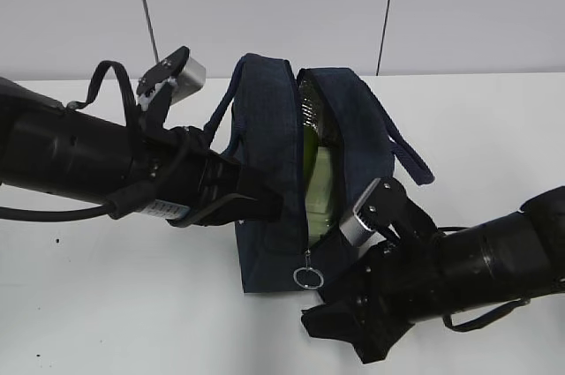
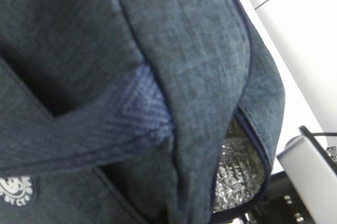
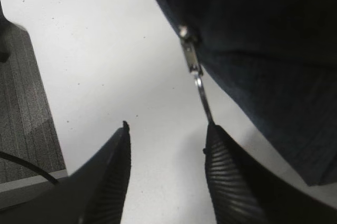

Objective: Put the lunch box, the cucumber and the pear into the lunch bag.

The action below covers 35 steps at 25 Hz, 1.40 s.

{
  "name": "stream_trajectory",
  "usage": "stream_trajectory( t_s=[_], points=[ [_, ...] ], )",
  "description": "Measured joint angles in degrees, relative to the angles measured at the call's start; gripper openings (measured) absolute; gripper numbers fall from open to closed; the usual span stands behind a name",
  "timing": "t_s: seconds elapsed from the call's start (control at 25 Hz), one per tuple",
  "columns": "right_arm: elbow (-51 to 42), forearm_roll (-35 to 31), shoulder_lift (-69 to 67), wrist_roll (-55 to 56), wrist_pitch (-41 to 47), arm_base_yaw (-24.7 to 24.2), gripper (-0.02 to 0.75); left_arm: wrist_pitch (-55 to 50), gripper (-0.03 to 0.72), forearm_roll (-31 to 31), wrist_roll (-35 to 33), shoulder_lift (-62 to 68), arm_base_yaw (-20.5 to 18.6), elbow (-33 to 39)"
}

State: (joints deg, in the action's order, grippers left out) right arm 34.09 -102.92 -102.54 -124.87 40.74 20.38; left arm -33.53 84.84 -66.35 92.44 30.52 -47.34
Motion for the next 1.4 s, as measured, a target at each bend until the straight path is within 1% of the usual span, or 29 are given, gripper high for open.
stream_trajectory(
  t_s=[0.28,0.4,0.48,0.6,0.84,1.0,1.2,1.28,1.4],
  points=[
    [3.96,0.00,-2.40,-0.34,-1.41,0.00,0.365,0.00,-0.010,0.13,0.00,0.00,0.00,0.00],
    [4.85,0.00,-2.69,-0.34,-0.56,0.00,0.342,0.00,-0.010,0.29,0.00,0.00,0.00,0.00],
    [4.94,0.00,-2.69,-0.34,0.27,0.00,0.307,0.00,-0.010,0.36,0.00,0.00,0.00,0.00],
    [4.94,0.00,-2.69,-0.34,0.80,0.00,0.225,0.00,-0.010,0.67,0.00,0.00,0.00,0.00],
    [4.94,0.00,-2.69,-0.34,1.14,0.00,0.122,0.00,-0.010,0.93,0.00,0.00,-0.05,0.00],
    [5.20,0.00,-2.69,-0.34,1.14,0.00,0.006,0.00,-0.010,1.20,0.00,0.00,-0.05,0.00],
    [5.20,0.00,-2.69,-0.23,1.34,0.00,0.006,0.00,-0.010,1.43,0.00,0.00,-0.05,0.00],
    [5.20,0.00,-2.69,0.61,2.78,0.00,0.006,0.00,-0.011,1.53,0.00,0.00,-0.05,0.00],
    [5.20,0.37,-2.69,2.37,7.40,0.00,0.006,0.00,-0.011,1.66,0.00,0.00,-0.05,0.00]
  ],
)
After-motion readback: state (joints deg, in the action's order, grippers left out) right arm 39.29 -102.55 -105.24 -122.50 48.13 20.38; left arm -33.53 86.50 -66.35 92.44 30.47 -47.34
